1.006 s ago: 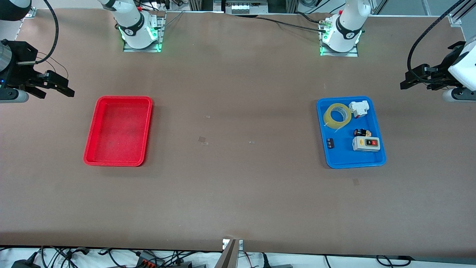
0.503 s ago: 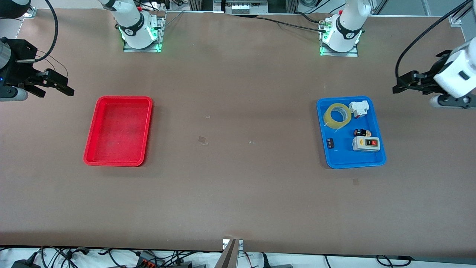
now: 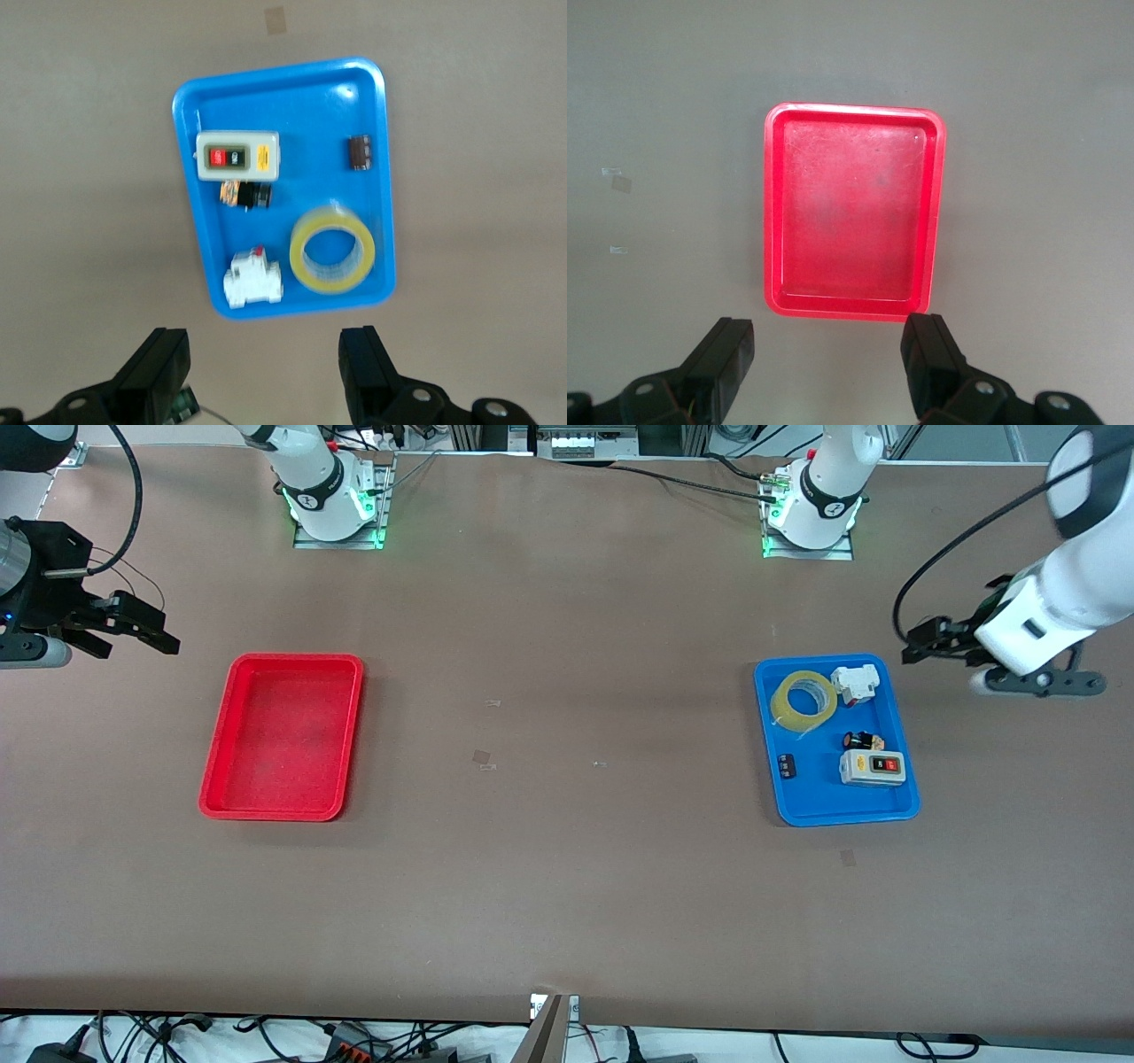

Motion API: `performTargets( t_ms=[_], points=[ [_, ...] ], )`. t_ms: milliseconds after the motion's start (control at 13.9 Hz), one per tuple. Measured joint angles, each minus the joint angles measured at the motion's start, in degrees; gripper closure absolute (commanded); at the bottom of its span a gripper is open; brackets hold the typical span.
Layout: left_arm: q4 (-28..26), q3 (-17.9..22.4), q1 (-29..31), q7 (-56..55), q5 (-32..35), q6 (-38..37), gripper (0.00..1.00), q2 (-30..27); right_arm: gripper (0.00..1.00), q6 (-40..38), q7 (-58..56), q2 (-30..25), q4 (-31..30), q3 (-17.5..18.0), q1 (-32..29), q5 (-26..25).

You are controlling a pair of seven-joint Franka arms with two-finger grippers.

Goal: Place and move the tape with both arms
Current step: 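Lower the left gripper and grasp the yellow tape roll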

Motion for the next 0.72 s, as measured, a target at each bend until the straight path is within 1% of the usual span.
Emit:
performTargets(
  t_ms=[144, 215, 287, 359, 431, 718],
  points=[
    [-8.84, 0.00, 0.05, 0.00, 0.00, 11.39, 0.00, 0.96, 0.00, 0.00, 0.00, 0.09, 0.01, 0.00, 0.00, 0.00],
    [-13.07, -0.05, 0.02, -0.01, -0.01, 16.00, 0.00, 1.85, 0.00, 0.00, 0.00, 0.10, 0.02, 0.00, 0.00, 0.00],
    [-16.24, -0.20, -0.03, -0.02, -0.01, 18.83, 0.00, 2.86, 0.00, 0.00, 0.00, 0.10, 0.02, 0.00, 0.00, 0.00],
    [-18.07, -0.40, -0.05, -0.03, -0.02, 20.09, 0.00, 3.93, 0.00, 0.00, 0.00, 0.10, 0.03, 0.00, 0.00, 0.00],
    [-18.79, -0.60, -0.07, -0.03, -0.02, 20.51, 0.00, 4.99, 0.00, 0.00, 0.00, 0.11, 0.04, 0.00, 0.00, 0.00],
    [-18.87, -0.87, -0.52, -0.04, -0.02, 22.51, 0.00, 9.49, 0.00, 0.00, 0.00, 0.13, 0.07, 0.00, -0.01, 0.00]
  ],
)
